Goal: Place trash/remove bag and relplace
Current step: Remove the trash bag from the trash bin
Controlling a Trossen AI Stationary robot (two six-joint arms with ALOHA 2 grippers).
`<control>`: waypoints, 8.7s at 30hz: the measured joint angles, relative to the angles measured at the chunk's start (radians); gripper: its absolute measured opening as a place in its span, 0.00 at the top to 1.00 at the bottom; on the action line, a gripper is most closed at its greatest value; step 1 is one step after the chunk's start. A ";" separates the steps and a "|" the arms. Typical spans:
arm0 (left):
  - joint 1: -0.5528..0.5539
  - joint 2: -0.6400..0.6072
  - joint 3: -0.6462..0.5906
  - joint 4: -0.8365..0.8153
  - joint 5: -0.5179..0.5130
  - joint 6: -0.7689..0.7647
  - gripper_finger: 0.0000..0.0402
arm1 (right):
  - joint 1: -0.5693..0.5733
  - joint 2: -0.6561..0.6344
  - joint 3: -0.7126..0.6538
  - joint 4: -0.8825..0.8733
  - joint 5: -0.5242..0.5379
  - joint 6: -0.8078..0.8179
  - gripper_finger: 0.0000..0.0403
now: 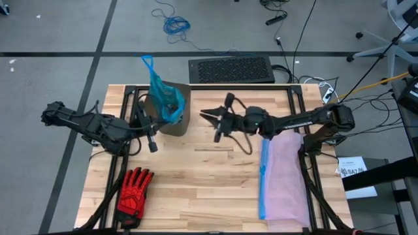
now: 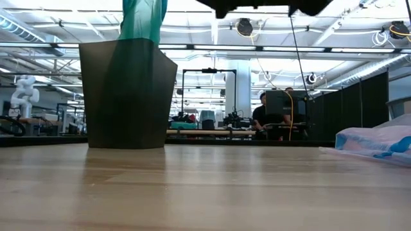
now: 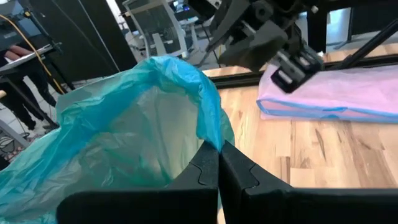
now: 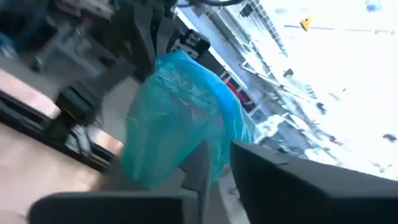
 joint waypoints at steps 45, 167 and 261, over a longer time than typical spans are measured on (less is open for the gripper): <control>0.000 0.039 0.000 0.111 0.003 0.117 0.91 | 0.013 0.284 0.311 0.102 0.222 -0.275 1.00; 0.101 0.132 0.000 0.091 -0.223 0.055 1.00 | -0.036 0.108 0.350 -0.278 -0.177 0.435 0.72; 0.118 0.158 0.001 0.104 -0.131 0.027 1.00 | -0.031 0.028 0.350 -0.489 -0.172 0.349 0.89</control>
